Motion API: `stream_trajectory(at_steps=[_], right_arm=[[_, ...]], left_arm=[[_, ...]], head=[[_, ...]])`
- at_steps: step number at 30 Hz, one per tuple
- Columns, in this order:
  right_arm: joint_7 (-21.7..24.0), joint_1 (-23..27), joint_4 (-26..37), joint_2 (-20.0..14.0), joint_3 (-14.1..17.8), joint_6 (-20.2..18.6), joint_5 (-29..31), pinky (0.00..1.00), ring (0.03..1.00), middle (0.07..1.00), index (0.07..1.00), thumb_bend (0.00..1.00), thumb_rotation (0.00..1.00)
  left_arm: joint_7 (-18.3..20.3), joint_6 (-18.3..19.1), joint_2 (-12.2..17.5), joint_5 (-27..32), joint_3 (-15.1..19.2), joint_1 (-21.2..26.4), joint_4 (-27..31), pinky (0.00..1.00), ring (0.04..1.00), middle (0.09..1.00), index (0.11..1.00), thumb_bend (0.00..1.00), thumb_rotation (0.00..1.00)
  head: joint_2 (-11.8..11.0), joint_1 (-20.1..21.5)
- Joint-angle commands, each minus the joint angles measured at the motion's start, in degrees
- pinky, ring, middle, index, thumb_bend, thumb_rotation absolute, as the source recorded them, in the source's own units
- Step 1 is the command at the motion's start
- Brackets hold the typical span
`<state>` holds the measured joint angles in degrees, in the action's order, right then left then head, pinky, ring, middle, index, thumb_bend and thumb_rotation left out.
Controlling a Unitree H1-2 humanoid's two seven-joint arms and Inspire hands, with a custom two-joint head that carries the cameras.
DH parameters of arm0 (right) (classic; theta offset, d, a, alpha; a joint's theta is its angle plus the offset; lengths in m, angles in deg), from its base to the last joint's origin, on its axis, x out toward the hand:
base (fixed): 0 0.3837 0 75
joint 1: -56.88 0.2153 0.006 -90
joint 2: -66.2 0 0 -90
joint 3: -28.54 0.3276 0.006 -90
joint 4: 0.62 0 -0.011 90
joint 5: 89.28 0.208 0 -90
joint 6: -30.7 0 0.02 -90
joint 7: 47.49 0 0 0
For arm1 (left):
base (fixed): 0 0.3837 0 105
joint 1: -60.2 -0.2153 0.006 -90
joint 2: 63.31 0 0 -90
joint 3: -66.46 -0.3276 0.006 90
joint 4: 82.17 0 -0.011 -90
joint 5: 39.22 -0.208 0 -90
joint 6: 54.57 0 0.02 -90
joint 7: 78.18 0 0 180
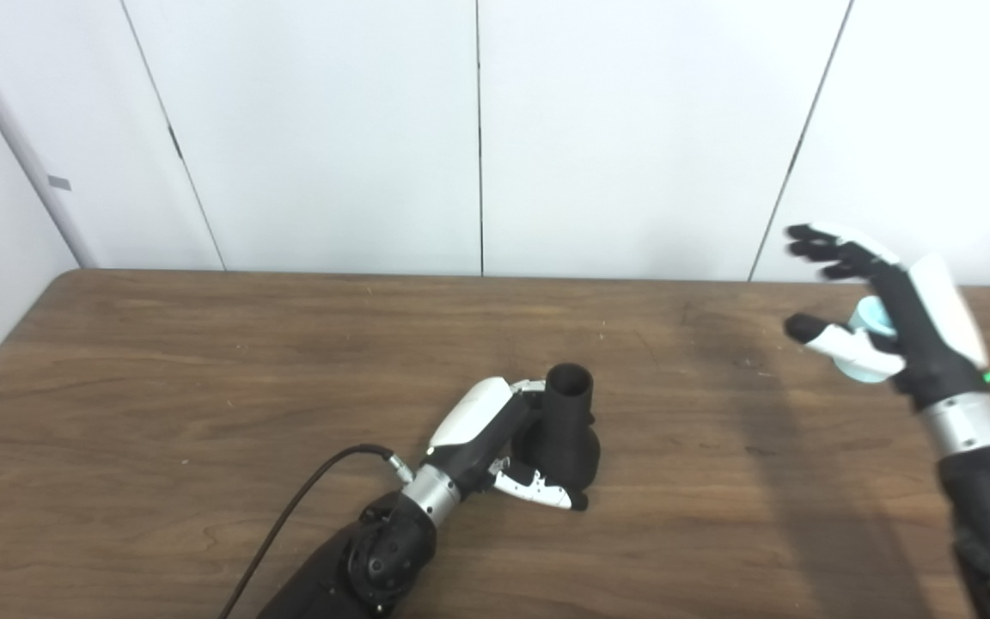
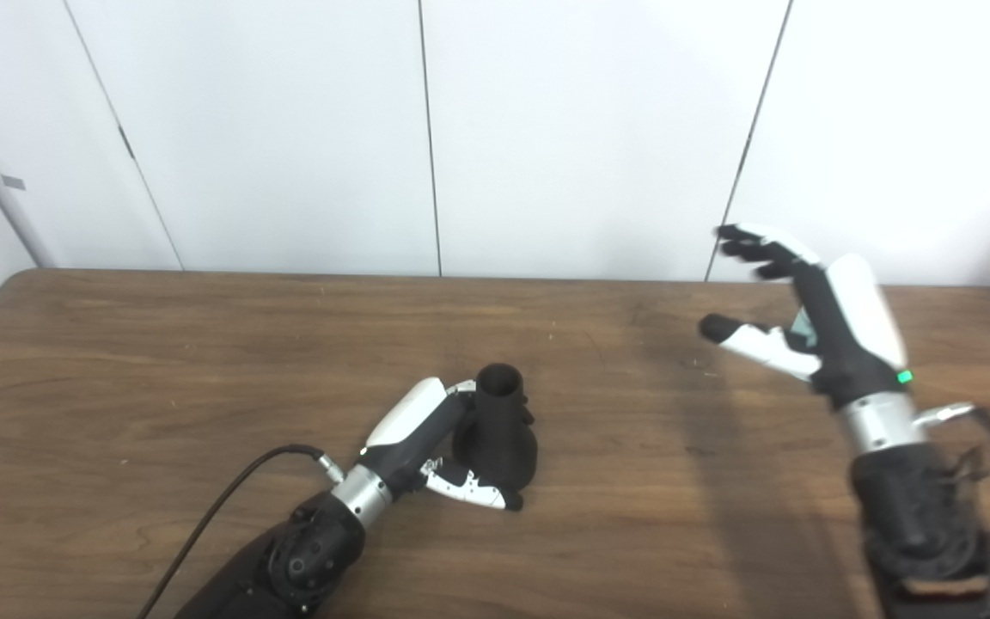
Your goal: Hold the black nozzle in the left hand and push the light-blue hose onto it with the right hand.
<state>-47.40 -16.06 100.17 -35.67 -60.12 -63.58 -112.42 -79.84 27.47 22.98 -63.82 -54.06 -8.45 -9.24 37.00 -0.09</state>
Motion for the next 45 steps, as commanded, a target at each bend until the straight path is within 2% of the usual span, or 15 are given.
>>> stream_trajectory(at_steps=[1,5,7,11,15,18,25,30,32,35,39,45], right_arm=[[-0.6,7.0,-0.8,-4.8,1.1,3.3,-3.9,0.70,0.785,0.763,0.779,0.83,0.90],[-0.6,10.4,-4.7,-8.2,0.1,3.0,-8.2,0.67,0.771,0.772,0.786,0.89,0.88],[-1.0,11.7,-6.4,-10.0,-1.0,3.0,-12.0,0.72,0.782,0.776,0.783,0.89,0.84],[-2.0,13.9,-10.0,-13.5,-2.6,3.0,-18.3,0.77,0.793,0.778,0.786,0.88,0.90],[0.2,15.9,-14.6,-16.1,-3.4,2.4,-20.2,0.83,0.815,0.781,0.789,0.90,0.91],[1.9,16.8,-17.2,-16.8,-4.6,2.0,-21.1,0.84,0.819,0.782,0.794,0.90,0.91],[3.7,18.5,-23.3,-17.2,-7.8,2.2,-23.4,0.76,0.801,0.785,0.833,0.98,0.86],[4.2,19.9,-27.0,-17.3,-10.3,2.7,-24.7,0.72,0.800,0.798,0.833,1.00,0.84],[5.0,20.0,-27.9,-17.0,-10.3,2.5,-23.6,0.70,0.796,0.798,0.831,1.00,0.83],[6.2,20.0,-28.9,-16.3,-9.6,2.3,-21.2,0.73,0.805,0.798,0.823,1.00,0.78],[5.5,19.4,-30.3,-16.2,-9.7,3.7,-19.6,0.79,0.833,0.805,0.822,0.99,0.76],[5.1,19.8,-32.7,-17.1,-11.1,4.4,-20.9,0.77,0.826,0.802,0.823,1.00,0.76]], left_arm=[[2.5,2.6,0.8,-4.3,-3.2,-8.3,-10.1,0.90,0.860,0.782,0.493,0.51,0.10],[2.5,2.6,0.5,-4.3,-3.2,-8.3,-10.3,0.90,0.860,0.782,0.493,0.51,0.10],[2.5,2.6,0.4,-4.4,-3.2,-8.3,-10.4,0.90,0.860,0.782,0.493,0.51,0.10],[2.7,2.7,0.3,-4.2,-3.0,-8.4,-10.5,0.90,0.861,0.782,0.493,0.51,0.10],[3.0,3.0,0.3,-4.0,-2.8,-8.4,-10.6,0.90,0.862,0.782,0.493,0.51,0.10],[3.0,3.2,0.3,-4.2,-2.9,-8.2,-10.9,0.90,0.863,0.783,0.493,0.51,0.10],[2.9,3.0,0.6,-4.7,-3.1,-8.2,-10.6,0.90,0.863,0.783,0.493,0.51,0.10],[2.9,3.0,0.7,-4.6,-3.0,-8.4,-10.6,0.90,0.865,0.782,0.494,0.51,0.10],[2.9,3.2,0.6,-4.6,-2.9,-8.4,-10.6,0.90,0.865,0.782,0.494,0.51,0.10],[2.9,3.5,0.5,-4.6,-2.9,-8.5,-10.5,0.90,0.870,0.782,0.494,0.51,0.10],[2.8,3.6,0.5,-4.6,-2.8,-8.5,-10.3,0.90,0.873,0.783,0.494,0.51,0.10],[2.7,3.6,0.3,-4.5,-2.7,-8.6,-10.3,0.90,0.871,0.782,0.494,0.51,0.10]], head=[[0.0,0.0],[-0.1,-0.4],[0.0,-0.4],[0.0,-0.4],[-0.2,0.1],[-0.1,0.1],[0.0,0.1],[0.2,0.3],[0.2,0.1],[0.2,0.0],[0.2,0.0],[0.1,-0.1]])
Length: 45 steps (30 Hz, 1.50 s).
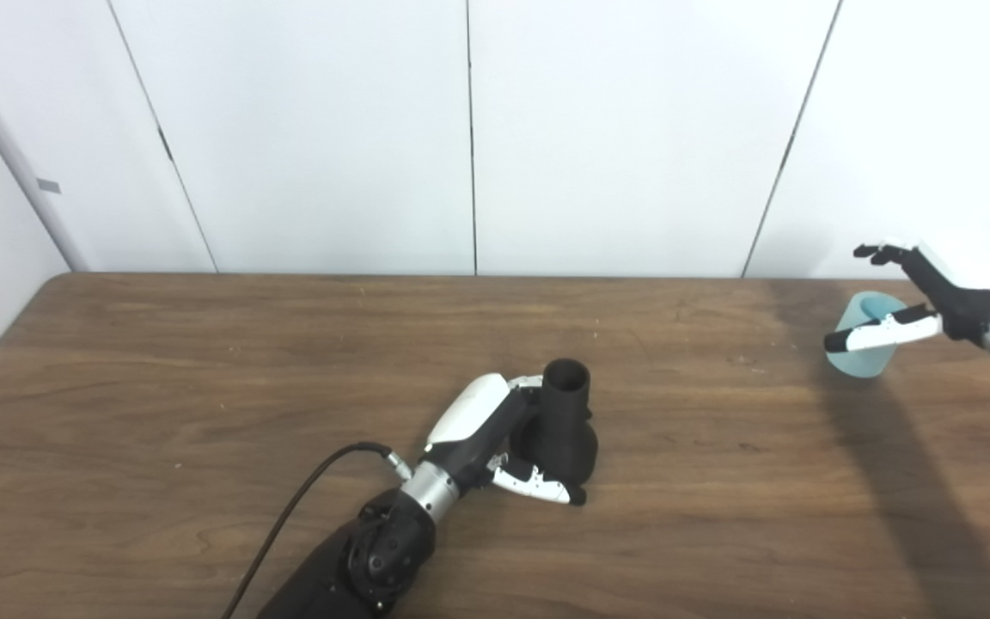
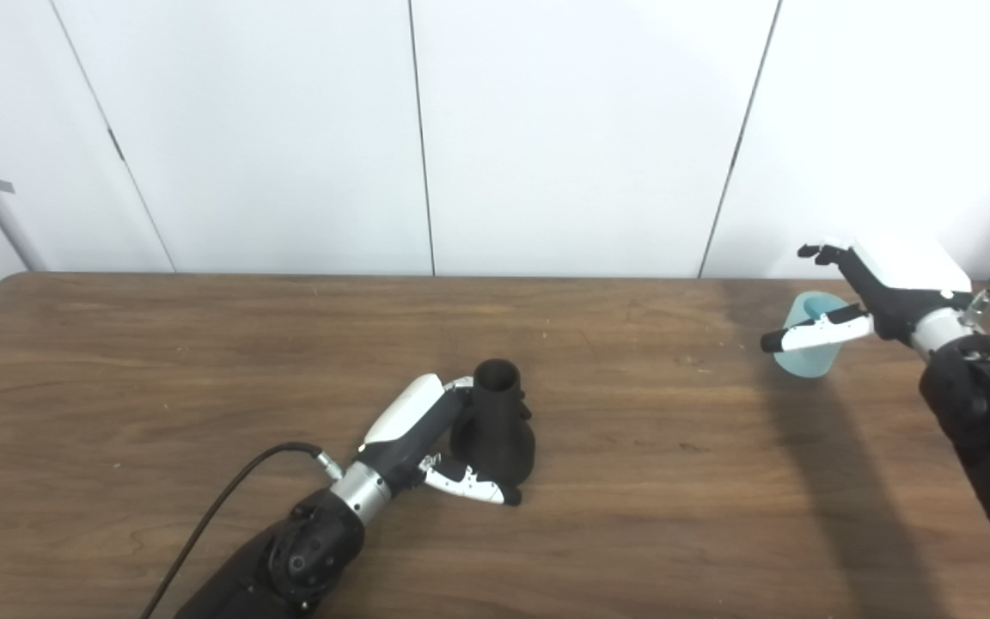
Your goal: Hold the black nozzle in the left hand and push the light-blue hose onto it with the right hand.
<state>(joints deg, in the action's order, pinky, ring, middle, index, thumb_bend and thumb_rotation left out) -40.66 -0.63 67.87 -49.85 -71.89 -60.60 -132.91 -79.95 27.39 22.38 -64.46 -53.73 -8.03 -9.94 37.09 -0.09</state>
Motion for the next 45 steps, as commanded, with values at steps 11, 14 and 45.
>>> stream_trajectory(at_steps=[11,14,45], right_arm=[[-4.3,7.6,-6.2,-1.9,0.6,-0.3,-1.2,0.81,0.830,0.801,0.828,1.00,0.78],[-3.9,7.7,-6.2,-2.0,0.3,-0.1,-1.2,0.81,0.830,0.801,0.828,1.00,0.78],[4.0,6.4,-3.4,-1.7,-2.4,-4.9,-1.2,0.58,0.681,0.720,0.806,0.84,0.52]], left_arm=[[2.7,3.4,0.5,-4.1,-3.1,-8.8,-10.2,0.90,0.868,0.783,0.495,0.51,0.10],[2.7,3.4,0.5,-4.0,-3.1,-8.8,-10.2,0.90,0.867,0.783,0.495,0.51,0.10],[3.1,3.6,0.7,-4.1,-2.7,-9.3,-9.1,0.89,0.866,0.782,0.495,0.51,0.10]], head=[[0.0,-0.4],[0.1,-0.5],[0.9,-0.8]])
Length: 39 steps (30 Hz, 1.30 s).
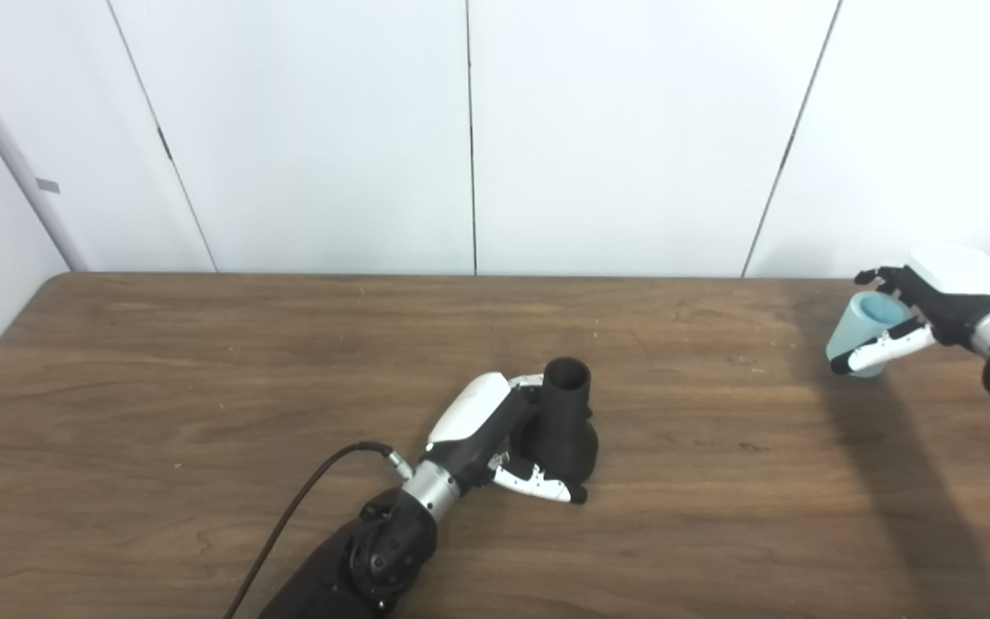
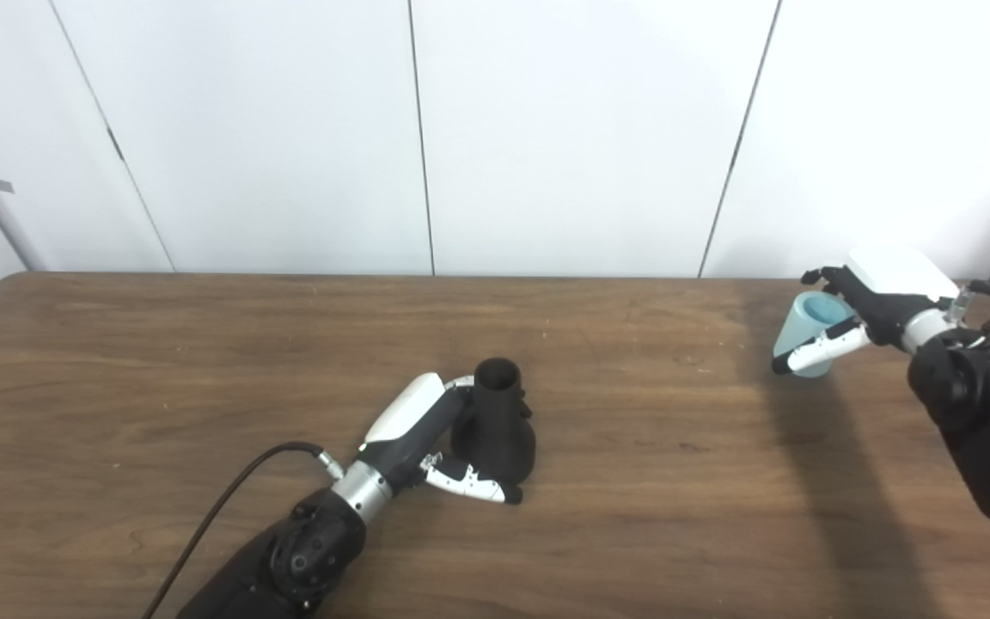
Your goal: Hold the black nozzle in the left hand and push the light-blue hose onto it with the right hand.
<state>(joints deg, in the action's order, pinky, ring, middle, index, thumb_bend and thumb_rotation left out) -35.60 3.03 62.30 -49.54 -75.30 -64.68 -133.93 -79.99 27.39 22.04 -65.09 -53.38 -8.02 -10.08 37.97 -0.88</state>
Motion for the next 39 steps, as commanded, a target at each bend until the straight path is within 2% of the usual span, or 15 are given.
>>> stream_trajectory(at_steps=[1,5,7,9,11,12,15,29,32,39], right_arm=[[-1.1,2.8,2.3,-1.9,1.0,-0.9,-0.1,0.57,0.673,0.711,0.804,0.83,0.51],[-1.5,2.7,2.3,-1.7,1.2,-1.0,0.2,0.55,0.637,0.677,0.794,0.80,0.48],[-1.8,2.7,2.3,-1.7,1.0,-0.8,0.1,0.51,0.593,0.641,0.769,0.77,0.47],[-1.6,2.5,3.1,-1.7,0.9,-1.0,-0.1,0.45,0.516,0.568,0.710,0.73,0.47],[-0.9,2.0,4.8,-1.8,1.2,-1.4,0.1,0.33,0.388,0.461,0.576,0.66,0.35],[-0.7,1.9,5.2,-1.8,1.3,-1.5,0.3,0.23,0.297,0.387,0.521,0.57,0.23],[-0.6,1.9,5.1,-2.0,1.4,-1.5,0.5,0.13,0.209,0.313,0.489,0.52,0.15],[0.9,2.4,6.4,-2.5,0.9,-0.8,1.2,0.14,0.223,0.331,0.484,0.51,0.14],[1.8,2.2,9.1,-2.5,0.5,-0.6,0.6,0.15,0.225,0.330,0.481,0.51,0.14],[3.6,1.7,20.8,-0.6,1.1,0.6,1.2,0.15,0.222,0.325,0.481,0.51,0.14]], left_arm=[[3.1,3.6,1.0,-3.5,-3.0,-9.3,-8.9,0.89,0.866,0.782,0.495,0.51,0.10],[3.1,3.6,1.0,-3.6,-3.0,-9.3,-9.0,0.89,0.866,0.782,0.495,0.51,0.10],[3.1,3.7,1.1,-3.6,-3.0,-9.3,-8.8,0.89,0.866,0.782,0.495,0.51,0.10],[3.3,3.8,1.1,-3.6,-3.0,-9.3,-8.6,0.89,0.866,0.782,0.495,0.51,0.10],[3.2,3.8,1.1,-3.7,-3.0,-9.2,-8.6,0.89,0.866,0.781,0.495,0.51,0.10],[3.2,3.7,1.1,-3.7,-3.0,-9.2,-8.7,0.88,0.866,0.781,0.495,0.51,0.10],[3.2,3.7,1.2,-3.7,-2.9,-9.3,-8.6,0.88,0.866,0.781,0.495,0.51,0.10],[3.2,3.5,1.1,-3.7,-2.8,-9.2,-8.8,0.88,0.866,0.782,0.495,0.51,0.10],[3.2,3.5,1.1,-3.8,-2.8,-9.1,-8.9,0.88,0.866,0.781,0.495,0.51,0.10],[3.4,3.4,1.1,-3.7,-2.8,-9.1,-9.0,0.88,0.866,0.781,0.495,0.51,0.10]], head=[[0.0,0.0],[0.1,0.0],[0.1,0.0],[0.1,0.0],[0.1,-0.1],[0.2,-0.1],[0.2,-0.1],[0.4,0.0],[0.6,-0.2],[0.6,0.0]])
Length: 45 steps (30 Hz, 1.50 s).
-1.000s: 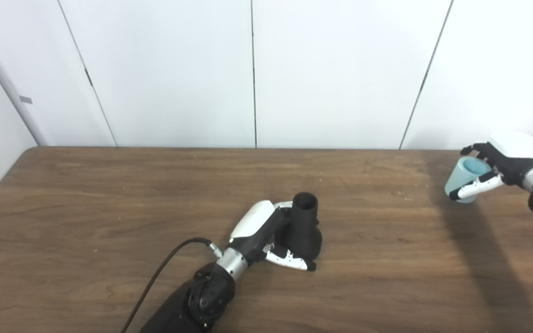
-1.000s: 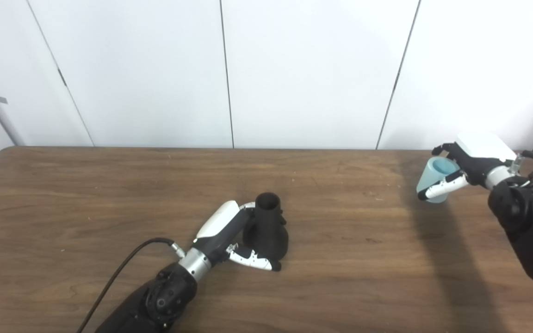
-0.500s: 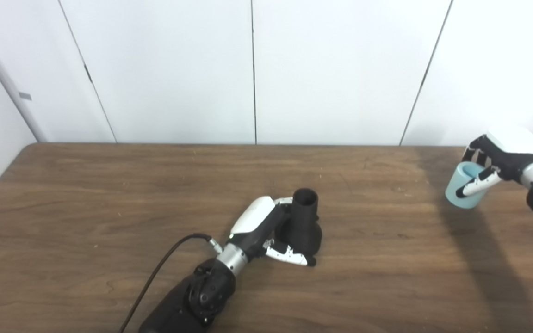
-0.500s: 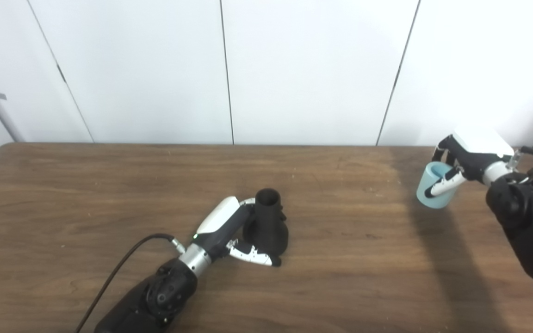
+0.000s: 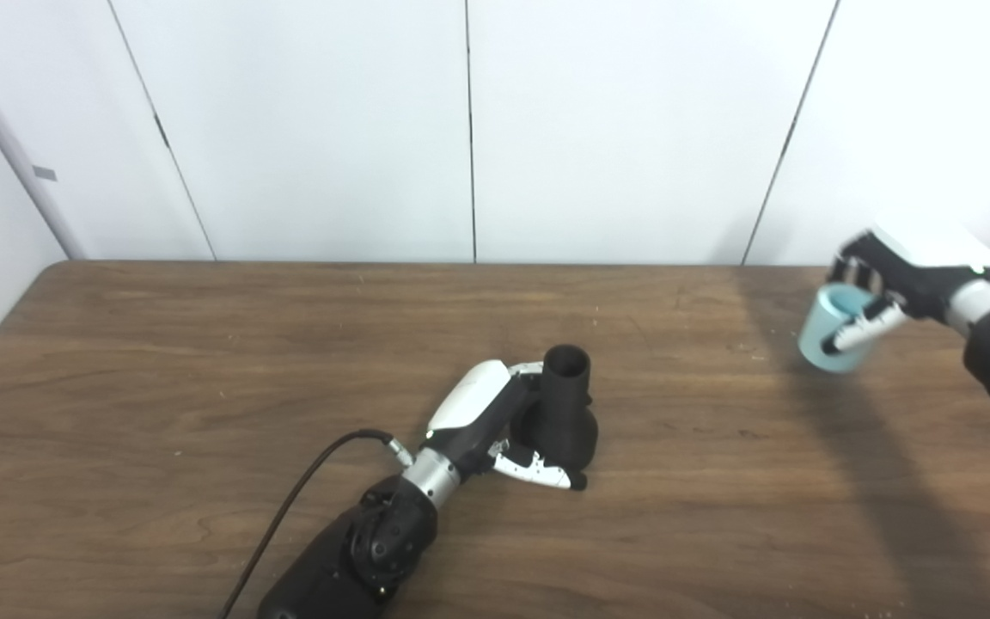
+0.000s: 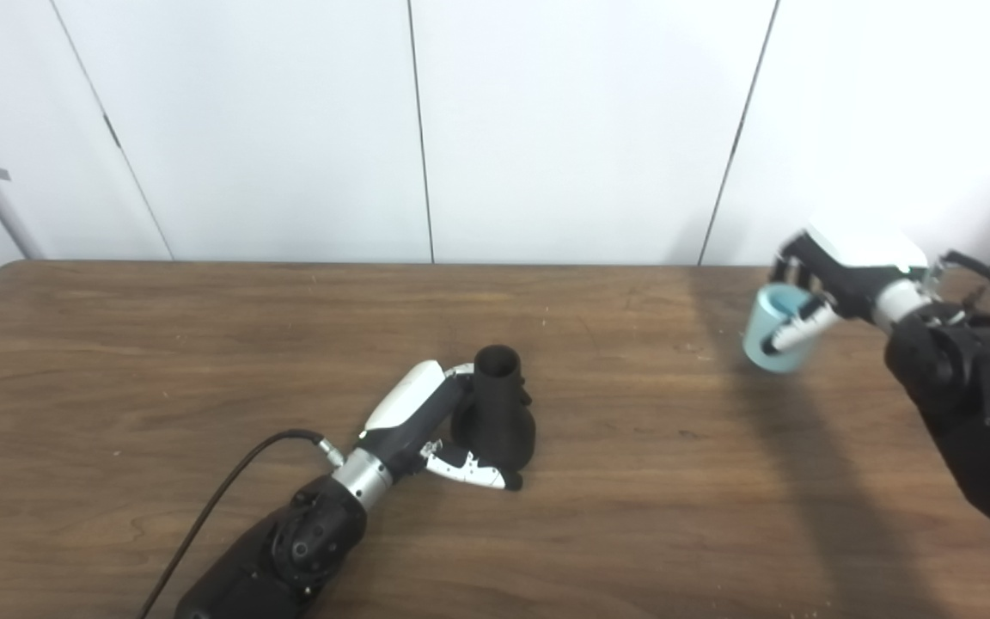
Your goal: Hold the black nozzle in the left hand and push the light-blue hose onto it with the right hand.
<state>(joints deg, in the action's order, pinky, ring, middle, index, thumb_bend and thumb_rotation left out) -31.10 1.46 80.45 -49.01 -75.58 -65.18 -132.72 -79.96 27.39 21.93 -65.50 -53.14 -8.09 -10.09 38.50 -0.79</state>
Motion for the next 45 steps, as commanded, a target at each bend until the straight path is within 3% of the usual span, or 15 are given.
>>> stream_trajectory(at_steps=[1,10,13,20,31,45], right_arm=[[-0.7,3.4,4.6,-0.6,1.4,1.5,0.4,0.15,0.222,0.324,0.481,0.51,0.14],[6.6,6.9,21.5,5.9,2.1,-0.6,5.7,0.13,0.203,0.301,0.478,0.51,0.15],[9.2,7.9,24.2,7.6,2.4,-1.7,6.8,0.15,0.232,0.329,0.484,0.51,0.15],[13.7,9.8,29.2,11.3,1.9,-3.4,10.2,0.12,0.182,0.281,0.482,0.51,0.14],[16.8,9.5,29.1,15.8,0.1,-5.1,11.5,0.15,0.222,0.315,0.480,0.51,0.14],[19.6,9.3,28.6,16.3,-1.0,-7.2,11.6,0.09,0.165,0.269,0.481,0.51,0.14]], left_arm=[[3.3,3.4,1.2,-3.3,-3.0,-9.0,-8.9,0.88,0.866,0.781,0.496,0.51,0.10],[3.2,3.3,1.2,-3.4,-2.8,-9.1,-8.9,0.88,0.864,0.782,0.496,0.51,0.10],[3.2,3.3,1.1,-3.3,-2.7,-9.1,-8.8,0.88,0.864,0.781,0.496,0.51,0.10],[3.0,3.1,1.0,-3.4,-2.7,-9.2,-8.9,0.88,0.864,0.781,0.496,0.51,0.10],[3.2,3.1,1.1,-3.2,-2.5,-9.2,-8.7,0.88,0.864,0.781,0.496,0.51,0.10],[3.4,3.8,1.0,-3.3,-2.3,-9.4,-7.7,0.88,0.861,0.781,0.496,0.51,0.10]], head=[[0.0,0.0],[-0.1,0.0],[0.0,0.0],[0.0,0.0],[0.2,0.0],[0.4,-0.4]])
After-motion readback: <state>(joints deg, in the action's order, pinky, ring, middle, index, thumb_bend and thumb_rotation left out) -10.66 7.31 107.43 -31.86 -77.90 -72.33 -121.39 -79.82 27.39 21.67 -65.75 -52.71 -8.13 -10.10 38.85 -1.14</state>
